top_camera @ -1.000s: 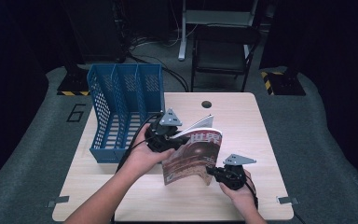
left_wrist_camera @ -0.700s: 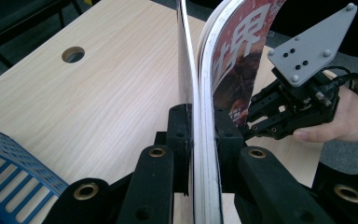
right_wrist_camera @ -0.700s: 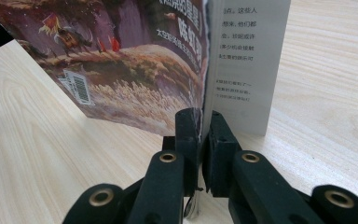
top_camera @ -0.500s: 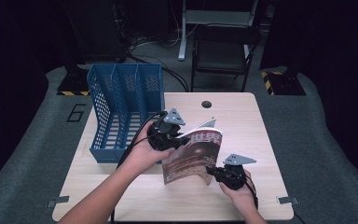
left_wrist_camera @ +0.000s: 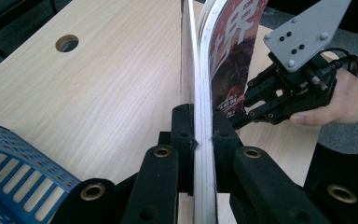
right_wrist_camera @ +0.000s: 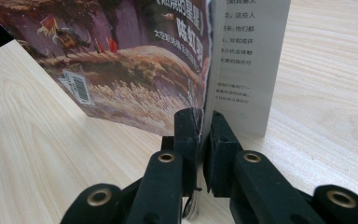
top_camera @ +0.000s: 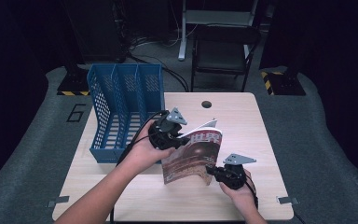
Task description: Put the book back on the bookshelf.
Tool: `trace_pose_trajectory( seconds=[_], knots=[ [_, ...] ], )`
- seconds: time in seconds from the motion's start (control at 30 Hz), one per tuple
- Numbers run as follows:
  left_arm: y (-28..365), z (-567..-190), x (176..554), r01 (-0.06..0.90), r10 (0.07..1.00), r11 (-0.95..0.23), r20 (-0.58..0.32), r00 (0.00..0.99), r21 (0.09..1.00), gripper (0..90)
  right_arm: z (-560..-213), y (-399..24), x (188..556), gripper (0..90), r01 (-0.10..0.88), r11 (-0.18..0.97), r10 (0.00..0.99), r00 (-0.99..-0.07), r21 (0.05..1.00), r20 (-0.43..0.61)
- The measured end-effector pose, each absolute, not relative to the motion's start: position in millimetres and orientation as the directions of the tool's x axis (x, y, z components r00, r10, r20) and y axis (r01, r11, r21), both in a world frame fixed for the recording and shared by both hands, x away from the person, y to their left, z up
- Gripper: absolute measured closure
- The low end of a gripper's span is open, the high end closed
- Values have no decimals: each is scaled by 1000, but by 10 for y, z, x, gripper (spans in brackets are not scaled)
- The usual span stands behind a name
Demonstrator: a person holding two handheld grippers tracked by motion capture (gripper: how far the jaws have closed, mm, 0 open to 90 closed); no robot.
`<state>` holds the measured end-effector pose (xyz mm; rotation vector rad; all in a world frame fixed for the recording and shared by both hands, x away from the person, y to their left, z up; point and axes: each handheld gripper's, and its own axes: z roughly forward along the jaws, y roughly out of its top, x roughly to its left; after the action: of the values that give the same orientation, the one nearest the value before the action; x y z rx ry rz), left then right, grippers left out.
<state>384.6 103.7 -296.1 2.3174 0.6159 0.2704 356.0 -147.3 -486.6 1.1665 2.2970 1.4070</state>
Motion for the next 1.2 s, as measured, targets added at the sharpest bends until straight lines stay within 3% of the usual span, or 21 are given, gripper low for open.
trace_pose_trajectory(
  seconds=[0.7, 1.2],
  knots=[
    [949, -2977, 3884, 367, 491, -692, 33, 870, 622, 834, -4865, -1466, 3560, 845, 519, 232, 714, -665, 823, 218],
    [887, -2936, 3878, 370, 488, -702, 33, 872, 608, 842, -4873, -1504, 3584, 726, 540, 201, 720, -647, 817, 250]
  ],
)
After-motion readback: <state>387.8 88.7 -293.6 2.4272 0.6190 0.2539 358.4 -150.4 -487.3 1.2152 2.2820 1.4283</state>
